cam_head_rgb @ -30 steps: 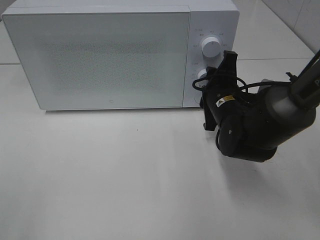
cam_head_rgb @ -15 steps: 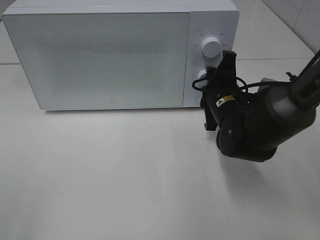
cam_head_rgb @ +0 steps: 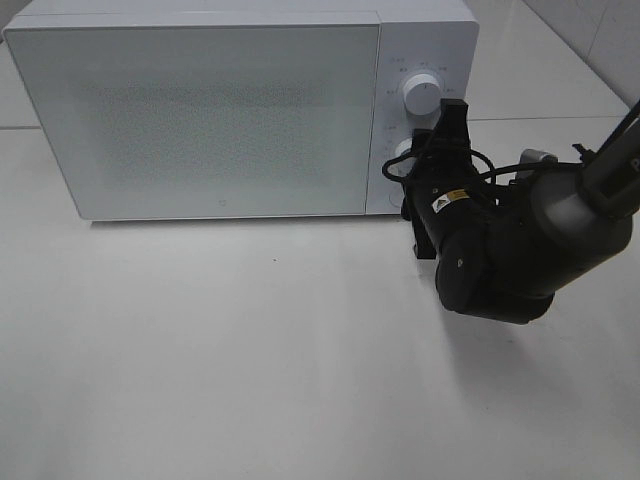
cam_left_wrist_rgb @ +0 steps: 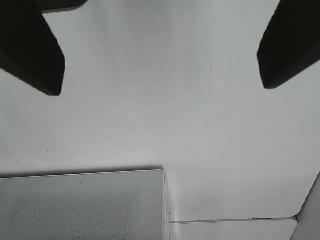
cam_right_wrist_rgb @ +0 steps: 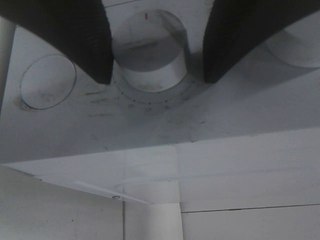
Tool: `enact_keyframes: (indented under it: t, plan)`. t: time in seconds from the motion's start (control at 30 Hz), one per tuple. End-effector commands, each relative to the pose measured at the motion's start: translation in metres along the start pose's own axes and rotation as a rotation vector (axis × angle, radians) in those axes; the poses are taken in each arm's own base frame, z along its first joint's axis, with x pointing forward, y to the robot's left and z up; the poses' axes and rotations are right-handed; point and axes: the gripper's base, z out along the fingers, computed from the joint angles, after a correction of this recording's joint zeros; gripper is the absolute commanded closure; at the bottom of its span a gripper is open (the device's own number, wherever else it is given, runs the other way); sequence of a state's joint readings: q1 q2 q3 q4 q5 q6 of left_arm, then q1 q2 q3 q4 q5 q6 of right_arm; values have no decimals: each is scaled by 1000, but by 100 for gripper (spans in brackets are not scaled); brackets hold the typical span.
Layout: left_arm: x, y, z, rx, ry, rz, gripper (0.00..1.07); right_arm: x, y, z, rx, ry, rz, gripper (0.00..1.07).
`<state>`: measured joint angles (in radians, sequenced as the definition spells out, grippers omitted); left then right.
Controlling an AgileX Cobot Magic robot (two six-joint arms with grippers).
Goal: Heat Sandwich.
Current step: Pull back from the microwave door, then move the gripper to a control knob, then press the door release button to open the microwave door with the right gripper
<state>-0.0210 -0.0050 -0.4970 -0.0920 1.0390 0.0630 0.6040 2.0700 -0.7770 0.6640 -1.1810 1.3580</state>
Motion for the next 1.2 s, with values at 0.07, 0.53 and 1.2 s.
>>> enact_keyframes:
  t: [0.07, 0.53, 1.2]
  plan:
    - [2, -1, -3, 1, -22, 2, 3, -2, 16, -5, -111, -10, -40, 35]
    - [2, -1, -3, 1, -22, 2, 3, -5, 10, -29, 67, 121, -230, 31]
    - [2, -1, -3, 1, -22, 2, 3, -29, 52, -72, 366, 694, -1225, 31]
